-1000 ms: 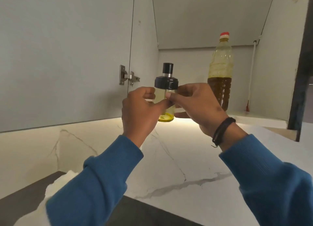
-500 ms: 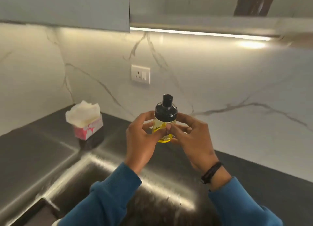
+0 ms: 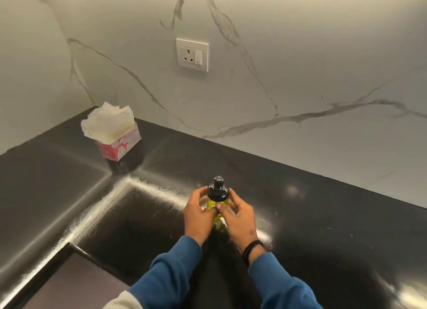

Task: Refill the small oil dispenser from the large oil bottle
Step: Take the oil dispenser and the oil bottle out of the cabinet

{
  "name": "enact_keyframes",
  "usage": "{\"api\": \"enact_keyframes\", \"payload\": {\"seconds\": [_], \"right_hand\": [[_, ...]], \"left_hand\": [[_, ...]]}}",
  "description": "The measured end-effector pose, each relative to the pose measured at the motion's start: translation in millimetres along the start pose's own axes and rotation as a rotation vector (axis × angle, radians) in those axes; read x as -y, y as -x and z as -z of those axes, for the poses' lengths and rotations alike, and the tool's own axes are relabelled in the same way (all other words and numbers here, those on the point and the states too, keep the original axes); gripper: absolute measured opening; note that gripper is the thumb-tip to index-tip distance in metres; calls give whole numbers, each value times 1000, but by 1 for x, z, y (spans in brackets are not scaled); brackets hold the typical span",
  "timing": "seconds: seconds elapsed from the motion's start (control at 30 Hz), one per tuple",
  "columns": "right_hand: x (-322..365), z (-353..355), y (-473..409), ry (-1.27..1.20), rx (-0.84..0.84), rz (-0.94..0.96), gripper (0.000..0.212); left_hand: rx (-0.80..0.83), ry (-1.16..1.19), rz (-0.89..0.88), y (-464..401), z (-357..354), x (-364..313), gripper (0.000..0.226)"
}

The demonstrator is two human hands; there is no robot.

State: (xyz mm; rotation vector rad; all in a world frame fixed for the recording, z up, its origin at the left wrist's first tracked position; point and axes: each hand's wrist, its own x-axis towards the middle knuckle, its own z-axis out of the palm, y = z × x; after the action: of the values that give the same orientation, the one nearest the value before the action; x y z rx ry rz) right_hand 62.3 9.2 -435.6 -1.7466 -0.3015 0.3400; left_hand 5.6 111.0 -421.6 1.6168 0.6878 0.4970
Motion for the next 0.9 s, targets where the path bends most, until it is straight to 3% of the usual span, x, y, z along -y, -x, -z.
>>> {"api": "enact_keyframes", "payload": {"seconds": [0.67,0.9], "right_hand": [[-26,-28,-18,123,-22,-95,54],[2,-28,-10,285,-79,-159,84]], "left_hand": [[64,-157,4,-37,0,39,55],[18,-250,0,-27,12,23,59]]}}
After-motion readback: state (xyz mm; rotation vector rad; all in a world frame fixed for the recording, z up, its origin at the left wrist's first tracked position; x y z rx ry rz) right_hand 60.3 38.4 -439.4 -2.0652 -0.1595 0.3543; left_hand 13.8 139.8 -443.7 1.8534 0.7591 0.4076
